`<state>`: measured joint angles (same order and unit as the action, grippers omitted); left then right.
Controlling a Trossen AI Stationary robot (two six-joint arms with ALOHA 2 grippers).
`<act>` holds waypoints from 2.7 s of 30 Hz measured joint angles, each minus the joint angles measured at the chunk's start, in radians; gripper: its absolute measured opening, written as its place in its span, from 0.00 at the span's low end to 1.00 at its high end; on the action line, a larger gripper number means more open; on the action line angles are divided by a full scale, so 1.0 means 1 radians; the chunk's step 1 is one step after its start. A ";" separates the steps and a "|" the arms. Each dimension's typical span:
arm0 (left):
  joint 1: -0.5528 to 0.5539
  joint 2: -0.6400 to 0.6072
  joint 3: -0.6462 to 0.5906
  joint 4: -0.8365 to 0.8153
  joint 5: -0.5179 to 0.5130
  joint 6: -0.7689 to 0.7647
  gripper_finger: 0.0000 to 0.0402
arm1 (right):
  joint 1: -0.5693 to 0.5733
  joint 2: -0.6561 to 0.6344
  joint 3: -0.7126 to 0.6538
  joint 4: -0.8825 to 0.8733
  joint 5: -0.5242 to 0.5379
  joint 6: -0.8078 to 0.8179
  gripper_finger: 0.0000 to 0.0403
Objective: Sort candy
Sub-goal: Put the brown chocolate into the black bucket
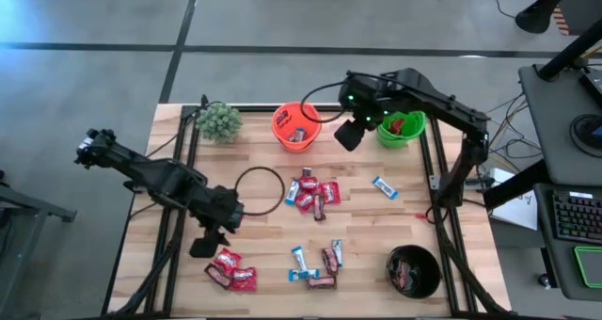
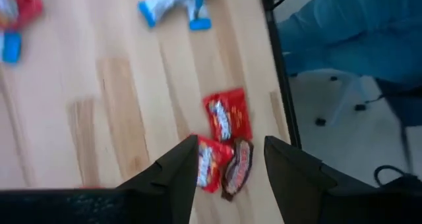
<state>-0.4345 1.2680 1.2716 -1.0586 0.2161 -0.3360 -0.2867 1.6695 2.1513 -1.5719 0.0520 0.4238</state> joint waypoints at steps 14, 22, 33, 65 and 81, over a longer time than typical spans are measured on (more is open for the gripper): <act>0.036 0.352 0.431 -0.246 -0.275 0.216 0.53 | 0.049 -0.114 0.000 0.000 0.001 0.040 0.49; 0.055 0.555 0.670 -0.396 -0.306 0.187 0.55 | 0.074 -0.171 -0.001 0.000 -0.010 0.019 0.49; 0.053 0.756 0.902 -0.259 -0.253 0.135 0.55 | 0.106 -0.244 -0.006 0.001 -0.033 -0.031 0.49; 0.051 0.621 0.893 -0.452 -0.340 -0.043 0.55 | 0.340 -0.430 -0.525 0.186 -0.130 0.171 0.49; 0.011 0.493 0.875 -0.512 -0.383 0.027 0.55 | 0.570 -0.232 -0.607 0.495 -0.072 0.362 0.49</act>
<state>-0.4233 1.7608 2.1463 -1.5711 -0.1665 -0.3086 0.2837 1.4378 1.5448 -1.0767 -0.0197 0.7861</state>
